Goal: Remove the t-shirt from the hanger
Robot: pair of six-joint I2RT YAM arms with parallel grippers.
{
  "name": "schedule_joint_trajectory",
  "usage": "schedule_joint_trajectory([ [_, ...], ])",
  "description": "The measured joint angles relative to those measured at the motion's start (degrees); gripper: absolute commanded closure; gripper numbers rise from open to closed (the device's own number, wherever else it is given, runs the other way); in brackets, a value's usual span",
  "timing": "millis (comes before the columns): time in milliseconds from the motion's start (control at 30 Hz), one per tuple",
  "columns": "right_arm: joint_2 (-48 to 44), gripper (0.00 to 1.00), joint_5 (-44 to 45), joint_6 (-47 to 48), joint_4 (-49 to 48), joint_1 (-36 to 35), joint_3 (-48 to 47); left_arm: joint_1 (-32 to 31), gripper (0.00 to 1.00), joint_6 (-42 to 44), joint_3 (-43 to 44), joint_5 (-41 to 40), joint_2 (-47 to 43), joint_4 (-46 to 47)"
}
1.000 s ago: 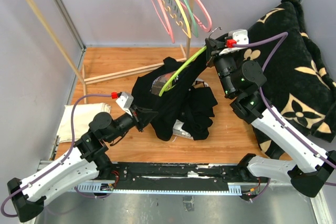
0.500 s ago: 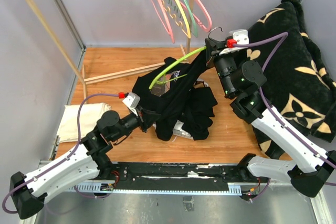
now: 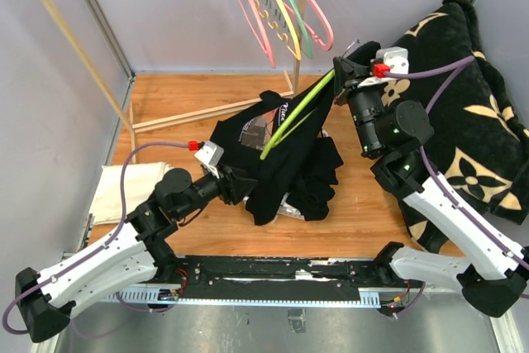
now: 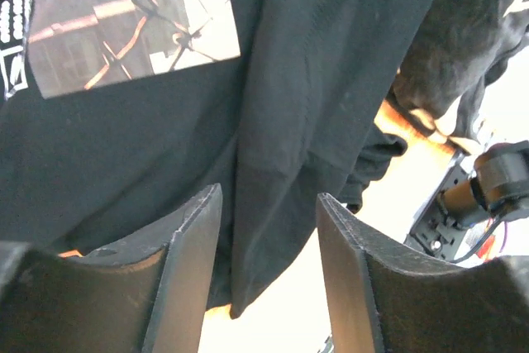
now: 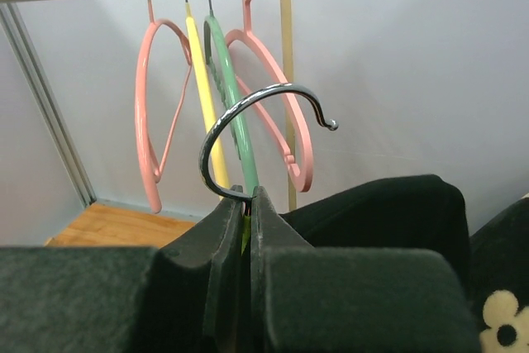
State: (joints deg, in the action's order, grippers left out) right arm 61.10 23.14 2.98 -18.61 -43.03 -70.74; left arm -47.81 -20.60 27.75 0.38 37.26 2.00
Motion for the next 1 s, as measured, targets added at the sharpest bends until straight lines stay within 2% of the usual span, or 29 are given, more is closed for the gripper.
schedule_joint_trajectory([
  [433,-1.6,0.99,-0.2,-0.2,0.2,0.0,2.0,0.0,0.35,5.4,14.2,0.1,1.4,-0.3],
  [1000,-0.5,0.99,-0.6,-1.0,0.3,-0.3,2.0,0.0,0.33,11.1,26.3,3.9,11.8,0.9],
])
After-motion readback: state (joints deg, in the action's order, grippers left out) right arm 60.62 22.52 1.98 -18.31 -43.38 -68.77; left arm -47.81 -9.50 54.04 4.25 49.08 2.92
